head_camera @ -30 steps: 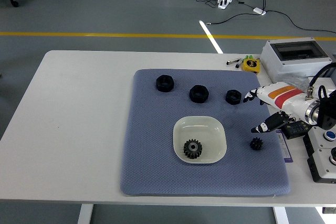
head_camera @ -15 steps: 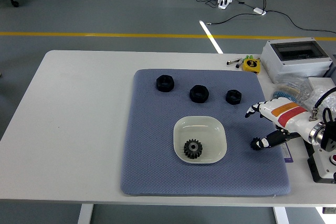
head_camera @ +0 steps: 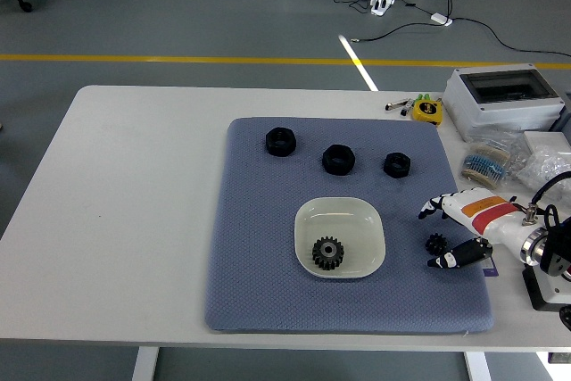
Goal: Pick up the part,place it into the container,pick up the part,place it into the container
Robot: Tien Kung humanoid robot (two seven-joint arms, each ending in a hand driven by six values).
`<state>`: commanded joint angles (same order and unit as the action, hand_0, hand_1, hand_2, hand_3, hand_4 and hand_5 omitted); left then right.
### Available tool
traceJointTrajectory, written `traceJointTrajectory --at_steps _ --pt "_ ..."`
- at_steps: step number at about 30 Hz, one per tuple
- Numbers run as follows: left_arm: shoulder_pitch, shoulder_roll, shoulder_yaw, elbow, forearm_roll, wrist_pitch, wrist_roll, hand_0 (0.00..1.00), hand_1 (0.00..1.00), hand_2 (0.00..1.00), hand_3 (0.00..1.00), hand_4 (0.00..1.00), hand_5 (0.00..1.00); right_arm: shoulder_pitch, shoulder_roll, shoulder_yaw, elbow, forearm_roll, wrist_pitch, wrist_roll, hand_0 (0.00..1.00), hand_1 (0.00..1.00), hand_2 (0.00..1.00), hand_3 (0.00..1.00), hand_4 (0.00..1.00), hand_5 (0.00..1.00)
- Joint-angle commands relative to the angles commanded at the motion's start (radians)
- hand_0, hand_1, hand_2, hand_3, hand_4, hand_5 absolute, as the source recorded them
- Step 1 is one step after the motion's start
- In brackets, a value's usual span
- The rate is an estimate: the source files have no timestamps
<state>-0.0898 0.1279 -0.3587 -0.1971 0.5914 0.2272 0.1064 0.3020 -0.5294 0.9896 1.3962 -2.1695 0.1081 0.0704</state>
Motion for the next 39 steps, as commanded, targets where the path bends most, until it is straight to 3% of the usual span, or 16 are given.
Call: traceJointTrajectory --at_steps 10,11,16,17,34,35,39 --pt "-0.005 -0.001 0.007 0.000 -0.011 0.001 -0.003 0.707 0.637 0.673 0.583 0.678 0.637 0.001 0.000 -0.003 -0.041 0.024 -0.004 -0.001 0.474 0.539 0.636 0.617 0.955 0.276" --pt "-0.005 -0.001 0.007 0.000 -0.011 0.001 -0.003 0.706 0.637 0.673 0.584 0.678 0.638 0.001 0.000 -0.005 -0.045 0.029 -0.008 -0.004 0.443 0.513 0.590 0.560 0.868 0.262" --pt "-0.006 -0.002 0.009 0.000 -0.016 0.001 -0.004 0.706 0.637 0.673 0.584 0.678 0.638 -0.003 0.003 -0.009 -0.057 0.039 -0.018 -0.014 0.443 0.513 0.590 0.560 0.868 0.262" --pt "-0.006 -0.003 0.010 0.000 -0.017 0.002 -0.004 0.706 0.638 0.672 0.583 0.678 0.638 -0.004 0.004 -0.010 -0.058 0.041 -0.019 -0.015 0.434 0.489 0.547 0.534 0.775 0.249" --pt "-0.006 -0.004 0.013 0.000 -0.021 0.002 -0.006 0.707 0.639 0.673 0.584 0.678 0.638 -0.002 0.014 -0.022 -0.063 0.059 -0.030 -0.018 0.408 0.468 0.524 0.529 0.779 0.239" --pt "-0.006 -0.004 0.013 0.000 -0.021 0.002 -0.006 0.706 0.639 0.673 0.584 0.678 0.638 -0.001 0.014 -0.022 -0.063 0.060 -0.031 -0.018 0.345 0.443 0.499 0.526 0.774 0.237" --pt "-0.007 -0.004 0.013 0.000 -0.021 0.002 -0.006 0.706 0.639 0.673 0.584 0.678 0.638 0.000 0.015 -0.021 -0.062 0.061 -0.037 -0.019 0.345 0.443 0.499 0.526 0.774 0.237"
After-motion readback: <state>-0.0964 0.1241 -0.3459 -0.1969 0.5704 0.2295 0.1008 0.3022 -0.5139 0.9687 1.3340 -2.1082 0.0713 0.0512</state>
